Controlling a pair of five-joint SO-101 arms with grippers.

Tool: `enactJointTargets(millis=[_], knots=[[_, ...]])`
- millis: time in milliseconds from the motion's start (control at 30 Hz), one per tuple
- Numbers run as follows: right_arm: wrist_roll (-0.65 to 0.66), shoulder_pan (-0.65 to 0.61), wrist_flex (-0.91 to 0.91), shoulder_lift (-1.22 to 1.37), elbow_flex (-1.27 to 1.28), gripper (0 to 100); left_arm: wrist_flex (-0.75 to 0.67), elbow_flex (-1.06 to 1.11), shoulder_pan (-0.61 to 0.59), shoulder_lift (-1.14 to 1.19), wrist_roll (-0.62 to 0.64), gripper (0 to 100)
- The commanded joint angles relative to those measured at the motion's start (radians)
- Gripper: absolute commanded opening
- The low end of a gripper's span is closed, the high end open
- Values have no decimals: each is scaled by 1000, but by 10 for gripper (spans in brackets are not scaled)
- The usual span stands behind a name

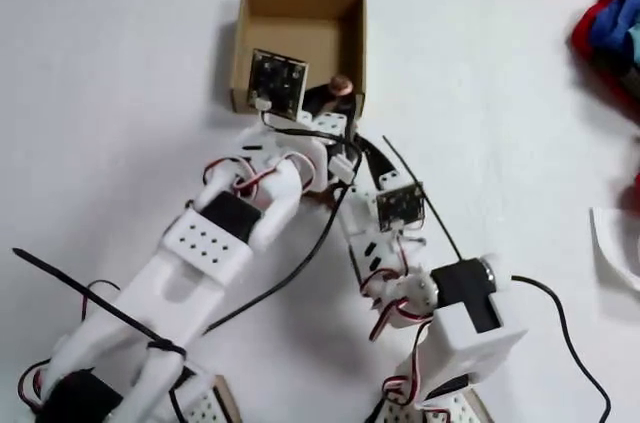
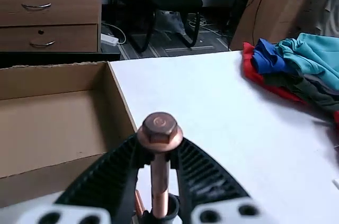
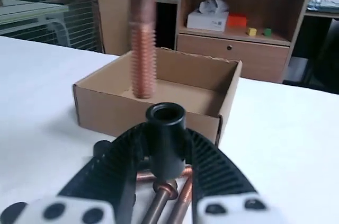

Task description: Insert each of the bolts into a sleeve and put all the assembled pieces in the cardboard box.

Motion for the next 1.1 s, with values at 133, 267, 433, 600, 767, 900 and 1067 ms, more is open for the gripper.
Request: enactJointTargets(millis=[133, 267, 433, 600, 767, 900, 1067], knots=[[-9, 8, -4, -7, -29, 20, -14, -59, 12, -3, -8, 25], [-11, 1, -4, -7, -28, 20, -37, -42, 12, -3, -8, 25], [-12, 1, -4, -7, -29, 20, -91, -35, 12, 60, -9, 25], [-11, 5, -4, -7, -29, 20, -129, -45, 12, 158, -9, 25], [-12, 8, -4, -7, -29, 20, -127, -59, 12, 198, -9, 25], [-12, 5, -5, -7, -34, 20, -121, -50, 38, 201, -9, 25], [-12, 31, -5, -8, -69, 20, -89, -51, 63, 201, -9, 25]])
